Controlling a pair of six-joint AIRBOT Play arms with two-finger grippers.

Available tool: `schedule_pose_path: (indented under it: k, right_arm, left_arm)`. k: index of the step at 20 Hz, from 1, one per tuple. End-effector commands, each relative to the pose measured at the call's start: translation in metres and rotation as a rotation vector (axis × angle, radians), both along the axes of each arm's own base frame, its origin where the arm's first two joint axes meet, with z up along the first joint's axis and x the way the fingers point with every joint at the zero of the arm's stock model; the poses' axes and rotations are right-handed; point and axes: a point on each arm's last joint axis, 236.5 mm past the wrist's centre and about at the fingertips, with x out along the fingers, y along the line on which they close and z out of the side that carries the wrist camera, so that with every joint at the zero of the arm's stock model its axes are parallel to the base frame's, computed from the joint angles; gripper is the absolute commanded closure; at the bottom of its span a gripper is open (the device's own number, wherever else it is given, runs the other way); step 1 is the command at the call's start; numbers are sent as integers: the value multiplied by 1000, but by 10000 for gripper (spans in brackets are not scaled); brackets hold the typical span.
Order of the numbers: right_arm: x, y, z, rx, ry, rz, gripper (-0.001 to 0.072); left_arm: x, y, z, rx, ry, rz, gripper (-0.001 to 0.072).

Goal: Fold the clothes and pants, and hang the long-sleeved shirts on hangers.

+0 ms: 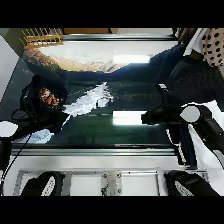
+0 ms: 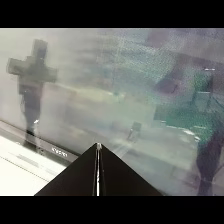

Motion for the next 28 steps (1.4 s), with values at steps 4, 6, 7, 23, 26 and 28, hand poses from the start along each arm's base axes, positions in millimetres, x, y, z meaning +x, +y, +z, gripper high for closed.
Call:
schedule_pose_path:
  k: [4, 6, 7, 23, 26, 28]
  right_arm:
    - [0, 0, 0, 0, 1, 1, 691]
    - [0, 0, 0, 0, 1, 0, 691]
    - [0, 0, 0, 0, 1, 1, 691]
    - [0, 0, 0, 0, 1, 0, 691]
    - [0, 0, 0, 0, 1, 1, 691]
    - [0, 0, 0, 0, 1, 1, 691]
  left_arm:
    - [0, 0, 0, 0, 0, 0, 699]
    - [0, 0, 0, 0, 0, 0, 699]
    - [0, 0, 0, 0, 0, 0, 699]
    - [97, 194, -22, 559, 61, 244, 15]
    - [94, 210, -79, 516, 219, 253, 15]
    - [86, 199, -113, 475, 325, 219, 15]
